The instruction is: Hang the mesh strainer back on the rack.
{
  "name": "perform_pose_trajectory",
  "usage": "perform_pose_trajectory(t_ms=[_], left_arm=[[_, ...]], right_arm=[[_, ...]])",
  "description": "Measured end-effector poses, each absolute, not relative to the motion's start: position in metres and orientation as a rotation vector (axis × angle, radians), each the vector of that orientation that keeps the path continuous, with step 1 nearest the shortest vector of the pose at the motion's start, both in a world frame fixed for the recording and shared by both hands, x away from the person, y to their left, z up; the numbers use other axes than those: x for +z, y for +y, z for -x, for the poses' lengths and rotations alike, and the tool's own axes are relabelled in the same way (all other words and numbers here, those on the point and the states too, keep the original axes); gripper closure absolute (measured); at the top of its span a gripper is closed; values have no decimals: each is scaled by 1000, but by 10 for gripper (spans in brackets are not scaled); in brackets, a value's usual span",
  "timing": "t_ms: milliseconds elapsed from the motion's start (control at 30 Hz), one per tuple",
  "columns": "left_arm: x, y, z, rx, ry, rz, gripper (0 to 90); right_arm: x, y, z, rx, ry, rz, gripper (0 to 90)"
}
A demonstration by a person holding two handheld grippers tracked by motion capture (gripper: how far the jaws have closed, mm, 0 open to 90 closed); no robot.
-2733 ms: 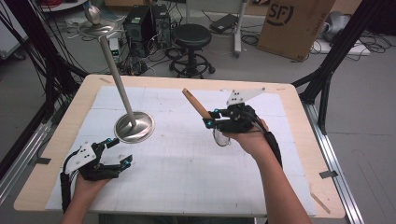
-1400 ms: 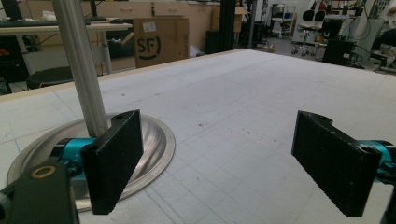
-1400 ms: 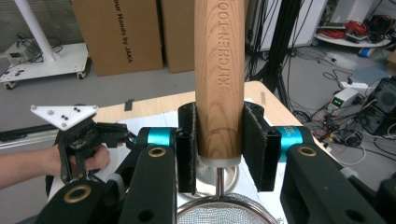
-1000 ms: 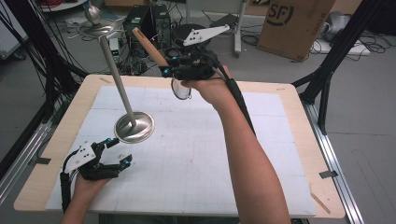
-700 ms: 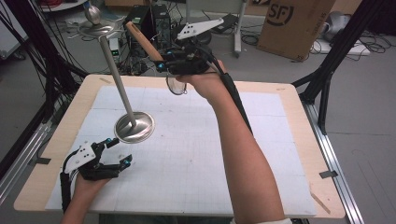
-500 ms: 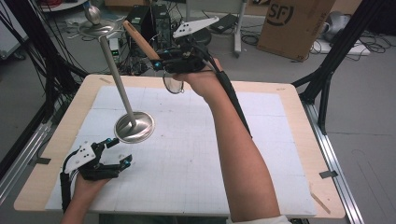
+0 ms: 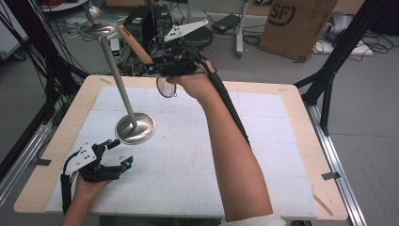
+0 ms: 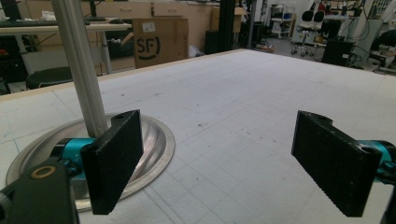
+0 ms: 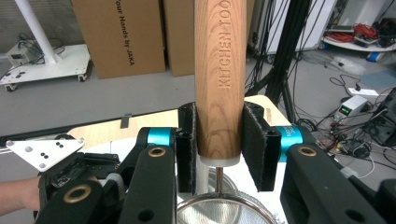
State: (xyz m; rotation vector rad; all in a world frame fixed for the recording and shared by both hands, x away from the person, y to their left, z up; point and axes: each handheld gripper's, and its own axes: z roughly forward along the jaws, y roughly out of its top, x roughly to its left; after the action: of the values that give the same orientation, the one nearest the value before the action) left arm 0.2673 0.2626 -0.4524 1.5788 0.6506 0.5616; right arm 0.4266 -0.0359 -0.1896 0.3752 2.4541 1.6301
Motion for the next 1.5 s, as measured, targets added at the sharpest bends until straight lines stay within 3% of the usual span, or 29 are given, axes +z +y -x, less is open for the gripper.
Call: perform_pose_trajectory(t_ms=[967,1100,1500], left_arm=[[-452,262,-266,558,645,-1580,171],[-452,262,-267,555,644,-1580,171],[-452,262,-267,561,641,-1584,172]], right_arm=[[-206,6,-436,1611,2501,-401,673],[-207,5,-435,1566,2516,-428,561],[-205,-21,-422,1508,2493,-417,446]])
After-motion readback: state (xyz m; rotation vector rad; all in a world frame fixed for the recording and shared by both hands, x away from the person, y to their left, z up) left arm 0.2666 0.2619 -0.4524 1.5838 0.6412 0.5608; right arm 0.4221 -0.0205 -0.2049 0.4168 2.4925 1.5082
